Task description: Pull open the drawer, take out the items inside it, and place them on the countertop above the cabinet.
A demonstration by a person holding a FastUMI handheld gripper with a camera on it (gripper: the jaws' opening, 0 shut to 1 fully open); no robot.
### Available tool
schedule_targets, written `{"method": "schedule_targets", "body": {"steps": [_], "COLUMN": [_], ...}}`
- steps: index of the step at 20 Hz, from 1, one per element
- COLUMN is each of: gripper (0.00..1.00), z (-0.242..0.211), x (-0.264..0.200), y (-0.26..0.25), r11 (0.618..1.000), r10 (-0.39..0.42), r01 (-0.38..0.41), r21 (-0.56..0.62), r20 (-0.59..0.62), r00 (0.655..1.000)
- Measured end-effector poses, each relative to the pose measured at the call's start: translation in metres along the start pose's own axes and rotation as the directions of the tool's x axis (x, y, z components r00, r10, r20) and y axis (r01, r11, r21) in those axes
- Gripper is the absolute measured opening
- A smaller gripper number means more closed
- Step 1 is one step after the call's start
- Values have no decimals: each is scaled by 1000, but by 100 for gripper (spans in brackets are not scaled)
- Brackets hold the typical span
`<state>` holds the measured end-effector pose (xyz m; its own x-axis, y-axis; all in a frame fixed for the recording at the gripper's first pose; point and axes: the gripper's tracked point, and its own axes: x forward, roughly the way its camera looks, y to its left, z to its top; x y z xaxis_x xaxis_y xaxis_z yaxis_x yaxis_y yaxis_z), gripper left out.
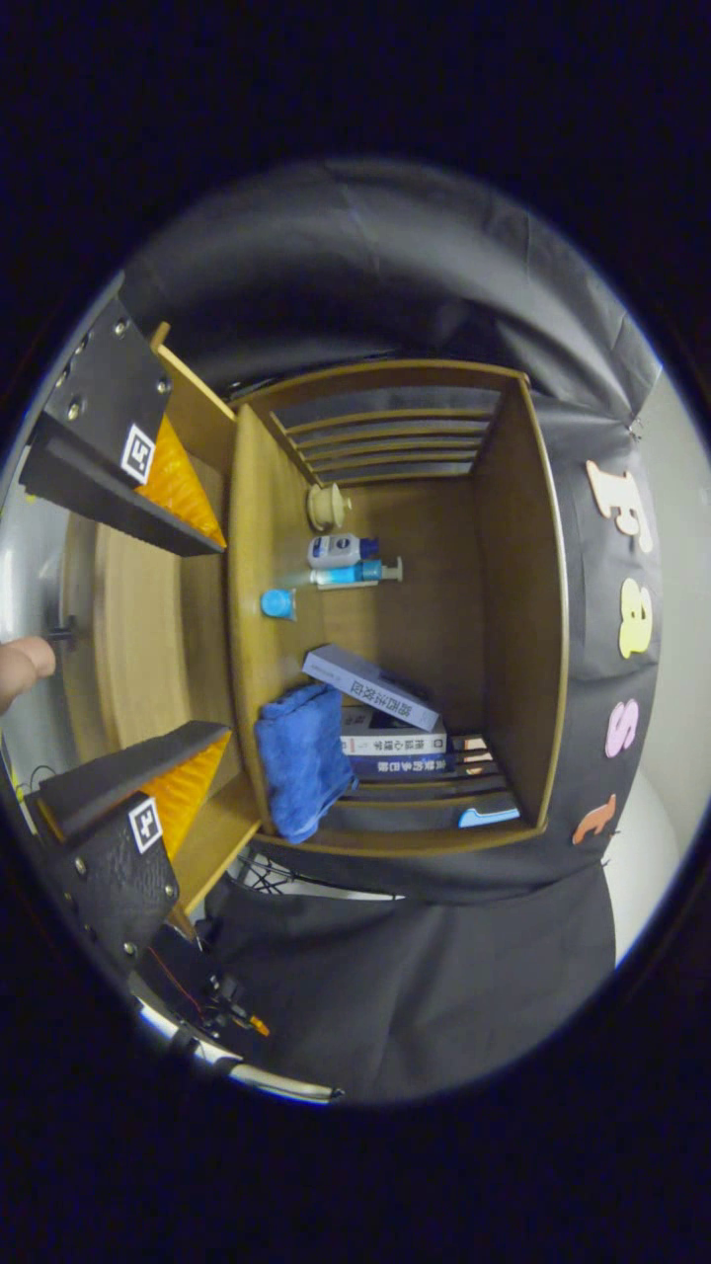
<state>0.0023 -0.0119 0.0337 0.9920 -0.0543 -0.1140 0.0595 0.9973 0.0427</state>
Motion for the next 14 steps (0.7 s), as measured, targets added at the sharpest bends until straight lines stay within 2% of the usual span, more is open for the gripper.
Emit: {"method": "schedule_targets", "body": {"steps": [4,8,14], "gripper": [99,100,99], "z": [-35,-80,-103], "x": [-43,-67,-85], "y": [-11,-9,0], "r11": [999,999,997], "r10": [5,29,42], "r01": [-5,-30,-37], "r21": [37,-14,-74], "r20": [-7,-56,59], "r00": [1000,998,997]}}
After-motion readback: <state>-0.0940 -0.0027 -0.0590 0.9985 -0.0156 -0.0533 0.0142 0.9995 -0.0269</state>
